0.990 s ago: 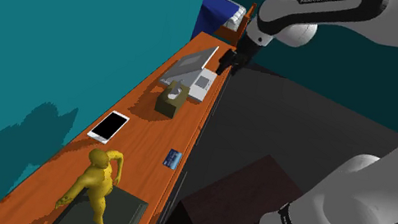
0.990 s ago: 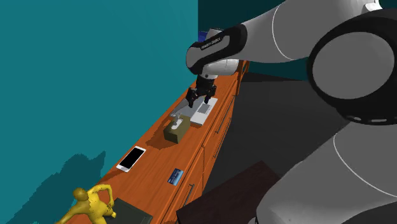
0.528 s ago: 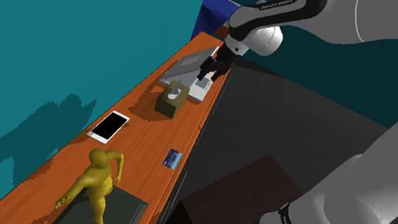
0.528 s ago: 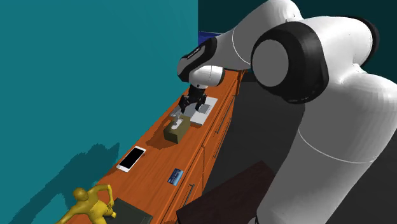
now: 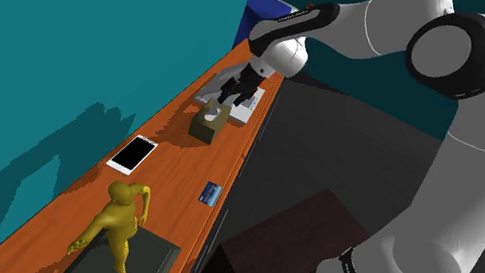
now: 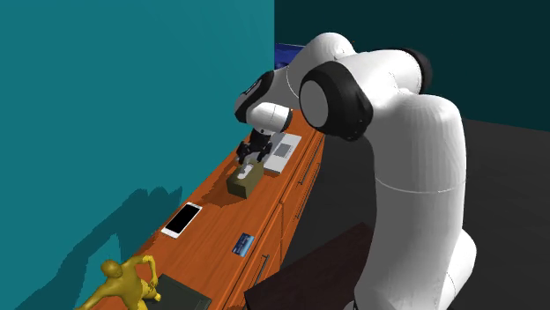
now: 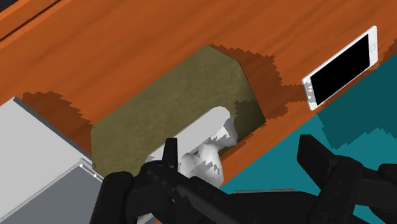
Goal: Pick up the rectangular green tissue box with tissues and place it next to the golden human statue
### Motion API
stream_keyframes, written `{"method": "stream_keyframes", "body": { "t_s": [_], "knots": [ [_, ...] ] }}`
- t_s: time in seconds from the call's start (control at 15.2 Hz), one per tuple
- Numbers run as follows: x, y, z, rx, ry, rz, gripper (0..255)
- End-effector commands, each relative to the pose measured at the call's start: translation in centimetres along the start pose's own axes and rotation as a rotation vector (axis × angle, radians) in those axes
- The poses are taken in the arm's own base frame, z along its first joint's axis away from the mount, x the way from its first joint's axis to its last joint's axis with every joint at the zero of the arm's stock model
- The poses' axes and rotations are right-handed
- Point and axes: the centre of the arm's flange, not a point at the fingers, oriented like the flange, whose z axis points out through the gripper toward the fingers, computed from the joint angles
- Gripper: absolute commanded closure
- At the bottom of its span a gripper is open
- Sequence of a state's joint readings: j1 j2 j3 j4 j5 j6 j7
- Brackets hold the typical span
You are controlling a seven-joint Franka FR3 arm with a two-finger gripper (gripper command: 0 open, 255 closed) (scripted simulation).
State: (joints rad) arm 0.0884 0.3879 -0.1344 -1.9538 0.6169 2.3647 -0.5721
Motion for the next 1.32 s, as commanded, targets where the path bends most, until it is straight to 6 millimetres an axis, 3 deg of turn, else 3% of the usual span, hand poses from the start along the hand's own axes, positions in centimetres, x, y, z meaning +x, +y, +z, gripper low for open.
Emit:
{"method": "stream_keyframes", "body": {
  "t_s": [0.0, 0.53, 0.99, 1.06, 1.25],
  "knots": [
    [1.3, 0.4, 1.9, 0.021, 0.001, 0.002, 0],
    [1.3, 0.3, 5.9, 0.021, 0.001, 0.002, 0],
    [1.3, 0.3, 5.9, 0.021, 0.001, 0.002, 0],
    [1.3, 0.3, 5.9, 0.021, 0.001, 0.002, 255],
    [1.3, 0.4, 5.9, 0.021, 0.001, 0.002, 255]
  ]
}}
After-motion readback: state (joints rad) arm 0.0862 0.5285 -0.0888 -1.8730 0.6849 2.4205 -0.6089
